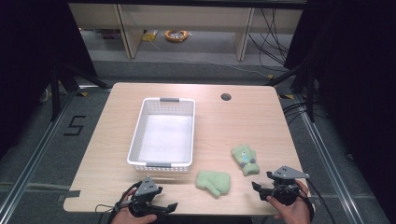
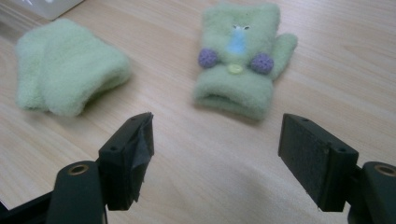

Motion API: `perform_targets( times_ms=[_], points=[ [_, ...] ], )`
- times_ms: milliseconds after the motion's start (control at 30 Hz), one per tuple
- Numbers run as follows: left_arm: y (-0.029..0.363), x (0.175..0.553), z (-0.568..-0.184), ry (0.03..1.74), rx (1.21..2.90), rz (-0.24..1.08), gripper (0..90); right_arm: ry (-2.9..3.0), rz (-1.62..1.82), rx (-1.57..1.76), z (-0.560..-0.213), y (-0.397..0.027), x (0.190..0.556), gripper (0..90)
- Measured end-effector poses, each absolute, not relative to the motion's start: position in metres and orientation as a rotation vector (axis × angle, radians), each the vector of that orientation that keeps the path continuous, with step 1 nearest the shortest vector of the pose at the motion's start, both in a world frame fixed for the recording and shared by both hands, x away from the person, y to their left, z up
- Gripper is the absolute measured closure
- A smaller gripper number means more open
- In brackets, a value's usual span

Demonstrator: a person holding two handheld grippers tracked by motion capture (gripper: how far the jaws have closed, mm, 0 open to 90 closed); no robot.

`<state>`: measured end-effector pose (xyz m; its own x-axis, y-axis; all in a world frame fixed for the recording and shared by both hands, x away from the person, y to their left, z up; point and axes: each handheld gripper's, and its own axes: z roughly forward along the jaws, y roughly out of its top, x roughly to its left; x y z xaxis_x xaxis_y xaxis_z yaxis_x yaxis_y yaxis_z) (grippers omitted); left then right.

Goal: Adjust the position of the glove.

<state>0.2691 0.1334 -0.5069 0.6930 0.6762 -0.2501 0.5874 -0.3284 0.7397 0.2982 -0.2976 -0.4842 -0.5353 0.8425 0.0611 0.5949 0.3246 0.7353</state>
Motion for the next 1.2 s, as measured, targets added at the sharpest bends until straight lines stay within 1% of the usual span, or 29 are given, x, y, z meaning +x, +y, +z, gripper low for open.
perform_targets(
  times_ms=[67, 100, 333, 633, 667, 733, 767, 800, 833, 867, 900, 967, 1000, 1033, 1100, 1133, 1200],
  points=[
    [0.135, 0.27, -0.506, 0.952, 2.056, 0.133, 17.7, 2.262, 1.04, 1.286, -0.484, -0.298, 0.298, 27.6],
    [0.133, 0.269, -0.507, 0.97, 2.027, 0.131, 17.7, 2.263, 1.036, 1.293, -0.484, -0.297, 0.298, 27.7],
    [0.133, 0.269, -0.508, 0.976, 2.021, 0.133, 17.7, 2.272, 1.068, 1.279, -0.484, -0.295, 0.297, 28.1],
    [0.132, 0.27, -0.508, 0.977, 2.046, 0.131, 17.7, 2.288, 1.095, 1.244, -0.481, -0.291, 0.297, 32.0],
    [0.13, 0.27, -0.508, 0.972, 2.018, 0.126, 17.7, 2.293, 1.096, 1.226, -0.48, -0.29, 0.297, 32.4],
    [0.129, 0.27, -0.508, 0.967, 2.042, 0.119, 17.7, 2.293, 1.087, 1.262, -0.477, -0.285, 0.294, 32.3],
    [0.128, 0.271, -0.507, 0.974, 2.042, 0.102, 17.7, 2.293, 1.077, 1.203, -0.477, -0.286, 0.295, 32.4],
    [0.128, 0.271, -0.507, 0.974, 2.042, 0.102, 17.7, 2.293, 1.077, 1.203, -0.477, -0.286, 0.295, 32.4],
    [0.126, 0.271, -0.507, 0.957, 2.045, 0.129, 17.7, 2.307, 1.093, 1.188, -0.476, -0.282, 0.295, 32.8],
    [0.126, 0.271, -0.507, 0.957, 2.045, 0.129, 17.8, 2.302, 1.097, 1.241, -0.474, -0.279, 0.292, 33.2],
    [0.122, 0.272, -0.507, 0.975, 2.026, 0.107, 17.8, 2.308, 1.11, 1.172, -0.473, -0.279, 0.295, 33.7],
    [0.122, 0.274, -0.507, 0.948, 2.049, 0.119, 17.8, 2.307, 1.119, 1.222, -0.472, -0.275, 0.292, 33.8],
    [0.118, 0.274, -0.508, 0.967, 2.027, 0.122, 17.9, 2.32, 1.13, 1.205, -0.471, -0.273, 0.292, 34.2],
    [0.115, 0.274, -0.508, 0.96, 2.033, 0.1, 17.9, 2.332, 1.134, 1.135, -0.471, -0.271, 0.296, 35.1],
    [0.112, 0.275, -0.509, 0.956, 2.036, 0.109, 17.9, 2.326, 1.129, 1.188, -0.47, -0.267, 0.293, 36.0],
    [0.11, 0.277, -0.508, 0.931, 2.074, 0.125, 18.0, 2.336, 1.126, 1.144, -0.469, -0.264, 0.296, 37.7],
    [0.108, 0.278, -0.507, 0.925, 2.074, 0.115, 18.2, 2.343, 1.13, 1.105, -0.469, -0.263, 0.298, 37.9]
  ],
)
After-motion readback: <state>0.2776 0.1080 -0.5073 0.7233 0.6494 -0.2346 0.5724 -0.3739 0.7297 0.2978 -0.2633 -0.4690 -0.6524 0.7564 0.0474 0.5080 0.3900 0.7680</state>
